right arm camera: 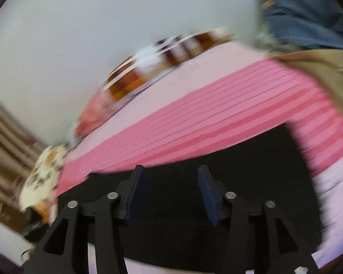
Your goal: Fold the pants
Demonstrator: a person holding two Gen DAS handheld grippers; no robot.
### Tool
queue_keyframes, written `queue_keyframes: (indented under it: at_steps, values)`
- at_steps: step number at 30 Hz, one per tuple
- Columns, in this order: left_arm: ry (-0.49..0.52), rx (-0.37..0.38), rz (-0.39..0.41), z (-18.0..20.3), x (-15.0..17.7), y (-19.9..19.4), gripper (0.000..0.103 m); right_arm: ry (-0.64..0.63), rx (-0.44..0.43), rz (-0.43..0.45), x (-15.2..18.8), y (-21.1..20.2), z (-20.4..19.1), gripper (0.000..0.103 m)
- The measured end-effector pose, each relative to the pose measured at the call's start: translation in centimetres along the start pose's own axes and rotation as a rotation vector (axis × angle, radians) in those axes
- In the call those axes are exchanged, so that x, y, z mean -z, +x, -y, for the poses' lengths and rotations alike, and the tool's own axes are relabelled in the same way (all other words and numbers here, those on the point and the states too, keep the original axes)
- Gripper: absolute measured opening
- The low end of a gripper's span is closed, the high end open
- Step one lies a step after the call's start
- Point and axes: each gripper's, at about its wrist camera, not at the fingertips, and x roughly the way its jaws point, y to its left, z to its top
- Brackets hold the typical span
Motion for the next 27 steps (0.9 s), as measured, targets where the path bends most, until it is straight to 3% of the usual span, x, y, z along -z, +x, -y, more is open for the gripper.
queue_keyframes:
  at_steps: [5, 8, 15, 19, 22, 27]
  values:
    - [-0.012, -0.067, 0.068, -2.8, -0.3, -2.8, 0.063, -0.053, -0.149, -0.174, 3.7, 5.9, -6.2, 0.048]
    - [-0.060, -0.052, 0.085, -5.0, -0.3, -3.9, 0.063, -0.095, -0.183, -0.259, 5.5, 9.1, -9.5, 0.049]
    - [-0.067, -0.046, 0.197, -7.7, -1.0, -9.0, 0.063, -0.210, -0.148, -0.408, 9.1, 14.8, -14.1, 0.049]
    - [-0.133, -0.135, 0.235, -11.1, -1.4, -11.9, 0.063, -0.183, -0.158, -0.436, 10.1, 15.6, -14.1, 0.049]
    - [-0.191, -0.120, 0.237, -13.6, -1.1, -13.0, 0.063, -0.159, -0.147, -0.436, 10.3, 15.6, -13.8, 0.049]
    - [-0.142, -0.084, 0.180, -13.2, -2.0, -11.1, 0.063, -0.126, -0.135, -0.427, 10.1, 15.4, -13.7, 0.049]
